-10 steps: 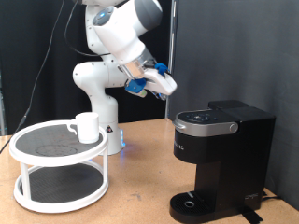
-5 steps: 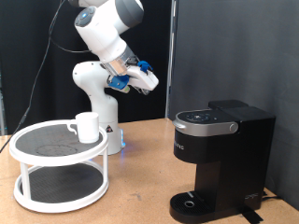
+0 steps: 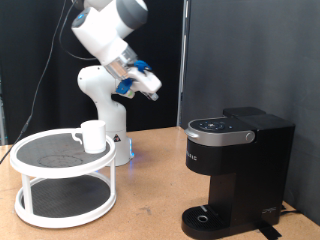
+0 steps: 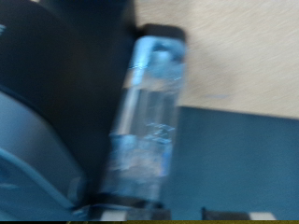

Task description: Make a cup of coffee with the keurig machine

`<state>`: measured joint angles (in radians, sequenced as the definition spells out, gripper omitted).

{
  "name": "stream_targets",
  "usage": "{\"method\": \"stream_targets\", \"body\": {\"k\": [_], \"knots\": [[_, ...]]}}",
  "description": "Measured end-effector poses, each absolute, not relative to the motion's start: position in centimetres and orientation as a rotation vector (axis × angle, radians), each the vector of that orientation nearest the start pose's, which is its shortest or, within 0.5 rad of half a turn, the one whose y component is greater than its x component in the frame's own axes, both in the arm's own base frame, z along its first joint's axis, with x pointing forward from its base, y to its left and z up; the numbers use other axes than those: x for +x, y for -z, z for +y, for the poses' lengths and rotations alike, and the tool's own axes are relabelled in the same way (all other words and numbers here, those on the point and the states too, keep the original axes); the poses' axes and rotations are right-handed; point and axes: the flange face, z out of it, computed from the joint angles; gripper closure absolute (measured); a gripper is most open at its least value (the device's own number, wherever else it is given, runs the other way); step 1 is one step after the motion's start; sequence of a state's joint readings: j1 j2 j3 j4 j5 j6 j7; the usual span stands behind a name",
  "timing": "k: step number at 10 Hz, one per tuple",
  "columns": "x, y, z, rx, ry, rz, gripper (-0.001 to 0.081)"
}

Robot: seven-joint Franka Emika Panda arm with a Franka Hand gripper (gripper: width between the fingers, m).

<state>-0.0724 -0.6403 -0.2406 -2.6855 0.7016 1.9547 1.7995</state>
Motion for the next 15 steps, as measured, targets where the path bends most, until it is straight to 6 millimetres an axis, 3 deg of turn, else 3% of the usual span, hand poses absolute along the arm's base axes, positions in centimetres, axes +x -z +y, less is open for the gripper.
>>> {"method": "stream_targets", "body": {"k": [2, 5, 8, 12, 15], "knots": [[31.7, -42.6, -8.3, -0.867, -0.811, 2.350, 0.0806], [28.4, -41.3, -11.6, -0.997, -0.902, 2.459, 0.0806], [27.0, -41.4, -15.3, -0.958, -0.940, 2.436, 0.0806], [26.4, -41.4, -15.9, -0.960, -0.957, 2.413, 0.0806], [24.4, -42.8, -18.5, -0.890, -0.939, 2.393, 0.0806]]}}
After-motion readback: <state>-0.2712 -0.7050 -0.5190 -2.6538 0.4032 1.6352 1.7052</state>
